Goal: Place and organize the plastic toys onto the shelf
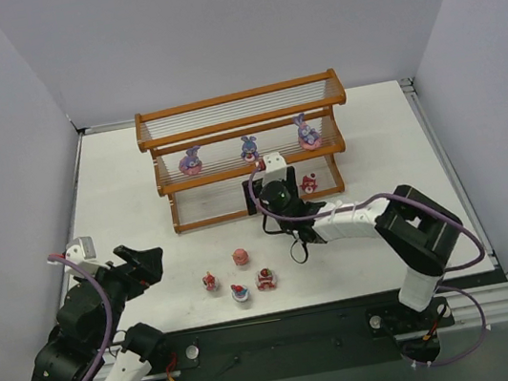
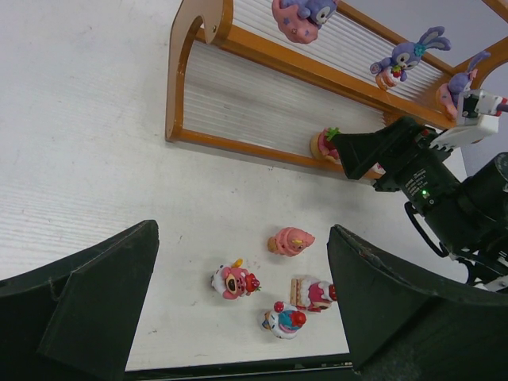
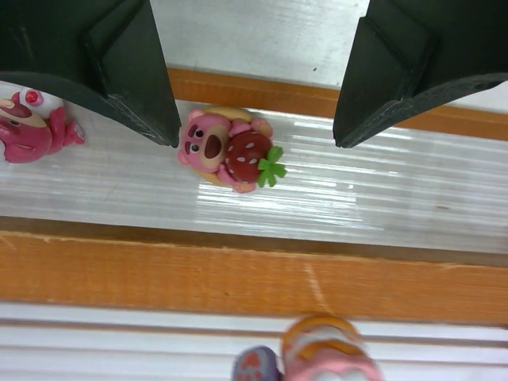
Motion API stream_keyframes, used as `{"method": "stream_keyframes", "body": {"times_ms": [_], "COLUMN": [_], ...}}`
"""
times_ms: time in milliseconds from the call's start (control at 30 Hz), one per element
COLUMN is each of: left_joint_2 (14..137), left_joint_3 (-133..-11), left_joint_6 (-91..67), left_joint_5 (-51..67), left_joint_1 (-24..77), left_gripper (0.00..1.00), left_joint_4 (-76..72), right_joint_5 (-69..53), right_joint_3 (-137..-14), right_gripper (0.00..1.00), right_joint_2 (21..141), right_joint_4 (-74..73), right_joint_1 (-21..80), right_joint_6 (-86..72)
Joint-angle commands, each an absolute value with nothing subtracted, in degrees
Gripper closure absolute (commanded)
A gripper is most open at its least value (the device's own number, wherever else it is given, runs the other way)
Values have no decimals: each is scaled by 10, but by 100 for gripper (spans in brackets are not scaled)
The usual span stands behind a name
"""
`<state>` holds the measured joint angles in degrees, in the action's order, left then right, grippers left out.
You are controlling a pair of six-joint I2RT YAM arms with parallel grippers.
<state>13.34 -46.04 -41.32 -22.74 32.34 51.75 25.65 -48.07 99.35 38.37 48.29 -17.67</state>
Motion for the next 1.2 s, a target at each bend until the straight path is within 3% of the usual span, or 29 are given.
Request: {"method": "stream_keyframes", "body": {"times_ms": [0, 100, 200, 300, 533, 633, 800, 1167], "left_joint_2": [128, 124, 120, 120, 118, 118, 119, 125], "left_joint_3": [-468, -468, -468, -469, -468, -468, -468, -468], "left_joint_6": [-415, -415, -414, -417, -419, -418, -418, -414], "left_joint_5": [-239, -240, -236, -238, -239, -240, -241, -239], "left_joint_1": [329, 330, 333, 336, 343, 344, 347, 349], "left_gripper": [3, 3, 3, 3, 3, 3, 3, 3], "left_joint_4": [521, 521, 522, 526, 526, 526, 526, 520], "right_joint_5": [258, 230, 107, 90, 272, 369, 427, 417], "right_joint_3": [-461, -433, -411, -398, -383, -404, -448, -407], "right_gripper": [21, 21, 23, 23, 19, 18, 20, 41], "right_joint_2": [940, 901, 843, 799, 765, 791, 851, 862], "right_joint_4": [375, 321, 277, 214, 120, 71, -38, 42], "right_joint_1": [512, 538, 555, 605, 731, 768, 791, 795], "right_joint_6": [-163, -159, -167, -187, -336, -421, -537, -600]}}
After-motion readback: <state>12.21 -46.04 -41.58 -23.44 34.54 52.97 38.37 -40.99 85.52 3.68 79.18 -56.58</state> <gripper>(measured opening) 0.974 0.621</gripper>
